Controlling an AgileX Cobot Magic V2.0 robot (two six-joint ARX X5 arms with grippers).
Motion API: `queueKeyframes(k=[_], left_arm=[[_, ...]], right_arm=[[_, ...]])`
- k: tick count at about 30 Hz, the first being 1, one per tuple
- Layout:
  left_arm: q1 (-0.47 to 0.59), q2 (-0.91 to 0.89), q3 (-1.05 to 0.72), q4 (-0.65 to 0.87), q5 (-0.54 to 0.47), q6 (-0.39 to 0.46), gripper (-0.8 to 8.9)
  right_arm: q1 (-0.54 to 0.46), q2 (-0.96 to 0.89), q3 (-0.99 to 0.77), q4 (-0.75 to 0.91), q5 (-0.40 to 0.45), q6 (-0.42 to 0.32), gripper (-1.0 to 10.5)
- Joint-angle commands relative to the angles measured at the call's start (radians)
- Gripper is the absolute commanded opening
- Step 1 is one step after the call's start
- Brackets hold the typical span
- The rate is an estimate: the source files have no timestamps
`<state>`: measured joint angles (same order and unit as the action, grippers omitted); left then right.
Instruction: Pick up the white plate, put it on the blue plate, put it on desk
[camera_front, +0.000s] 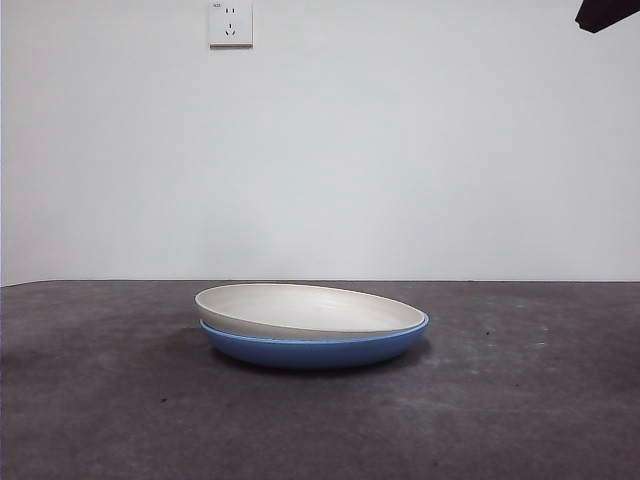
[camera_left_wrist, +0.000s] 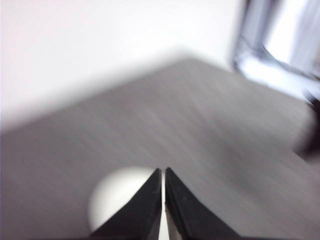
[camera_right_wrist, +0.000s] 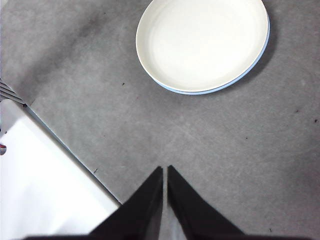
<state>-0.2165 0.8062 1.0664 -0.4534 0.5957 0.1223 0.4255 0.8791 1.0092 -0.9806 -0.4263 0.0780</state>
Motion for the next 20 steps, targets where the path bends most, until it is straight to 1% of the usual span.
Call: queueKeyframes(k=[1,3,5,7,9,11,14,20], left_arm=[[0.09,-0.086,-0.051,0.167,-0.061,0.026,0.1],[0.14,-0.151,-0.109,0.251,-0.138,0.023,0.1],[0.185,-0.228,-0.19,0.325,-0.261,0.022,0.1],[0.216,-0.299,-0.269,0.367,-0.381,0.021,0.1],[0.238,-0.371,-0.351,0.379,-0.475,0.018,0.1],[0.253,-0.431,-0.428,0.378,-0.522,0.018,0.1],[0.271,-0.507,-0.537,0.379,-0.566,0.018,0.1],[0.285,-0.627,-0.747,0.383,-0.571,0.005,0.1]], right_arm=[[0.007,0.008,0.014,0.008,-0.003,-0.011,0.1],[0.007,0.008,0.014,0.008,-0.003,-0.011,0.1],[0.007,0.008,0.014,0.008,-0.003,-0.011,0.1],[0.007,0.008,0.014,0.008,-0.003,-0.011,0.1],[0.007,0.008,0.014,0.008,-0.003,-0.011,0.1],[0.007,0.008,0.014,0.008,-0.003,-0.011,0.1],[0.007,0.008,0.014,0.008,-0.003,-0.011,0.1],[0.007,0.008,0.014,0.008,-0.003,-0.011,0.1]])
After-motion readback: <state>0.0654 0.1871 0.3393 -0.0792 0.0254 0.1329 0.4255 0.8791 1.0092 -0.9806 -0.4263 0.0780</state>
